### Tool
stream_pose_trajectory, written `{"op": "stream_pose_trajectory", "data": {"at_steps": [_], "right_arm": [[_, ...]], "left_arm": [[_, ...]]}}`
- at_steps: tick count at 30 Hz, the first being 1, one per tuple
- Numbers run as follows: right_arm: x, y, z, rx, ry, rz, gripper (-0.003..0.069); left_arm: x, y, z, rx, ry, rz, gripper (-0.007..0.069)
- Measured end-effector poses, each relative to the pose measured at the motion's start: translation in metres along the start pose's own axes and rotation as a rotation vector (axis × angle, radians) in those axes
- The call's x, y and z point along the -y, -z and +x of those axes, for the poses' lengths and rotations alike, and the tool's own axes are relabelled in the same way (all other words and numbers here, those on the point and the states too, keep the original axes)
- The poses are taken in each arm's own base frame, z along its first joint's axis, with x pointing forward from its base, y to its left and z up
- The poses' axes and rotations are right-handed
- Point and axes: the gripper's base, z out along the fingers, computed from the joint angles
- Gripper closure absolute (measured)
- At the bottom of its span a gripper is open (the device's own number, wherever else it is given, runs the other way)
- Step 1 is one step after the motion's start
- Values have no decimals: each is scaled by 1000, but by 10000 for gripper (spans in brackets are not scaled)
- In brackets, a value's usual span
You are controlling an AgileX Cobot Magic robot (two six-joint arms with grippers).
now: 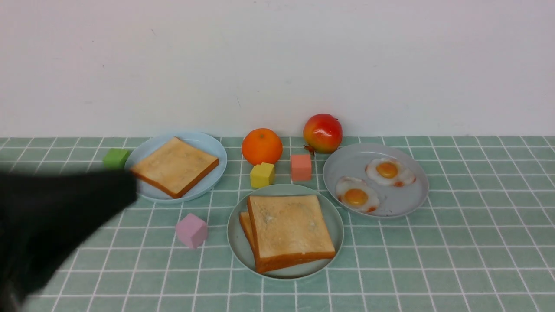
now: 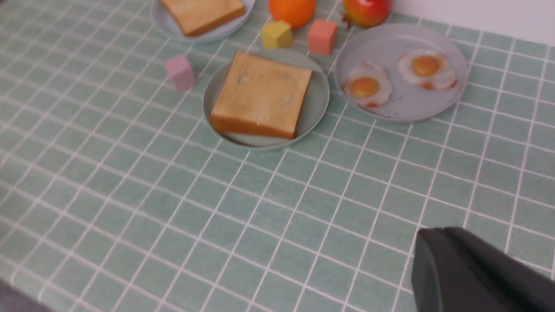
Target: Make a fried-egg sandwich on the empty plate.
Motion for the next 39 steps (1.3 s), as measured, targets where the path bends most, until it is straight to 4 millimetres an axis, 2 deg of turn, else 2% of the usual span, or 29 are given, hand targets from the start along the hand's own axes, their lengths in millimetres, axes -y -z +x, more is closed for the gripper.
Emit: {"op": "stream_pose_trajectory", "data": {"at_steps": [3,5,8,13,19,26,30,33,36,37,39], "right_arm": [[3,-1,11,36,-43,16,667],[5,-9,18,56,-70,23,664],[7,-24,23,82,-106,19,662],[7,-39,27,108,-191,-1,659],[9,-59,43,50,-241,-3,658],[11,-68,52,13,-244,10,652],[19,-69,57,35,-225,98,659],[28,-73,72,110,-179,206,673],[37,-86,103,188,-114,330,673],[38,-87,106,193,-110,337,673],[43,-101,134,244,-78,397,673]], "left_arm": [[-1,11,31,57,13,13,638],[-1,17,56,90,19,22,638],[-1,20,70,111,22,27,638],[-2,21,78,106,22,28,638],[-3,20,87,22,22,16,638],[-3,20,92,-40,21,7,638],[-3,20,93,-47,21,6,638],[-4,20,93,-53,21,5,638],[-4,21,94,-59,21,4,638],[-4,21,94,-59,21,4,638],[-4,21,94,-59,21,4,638]]}}
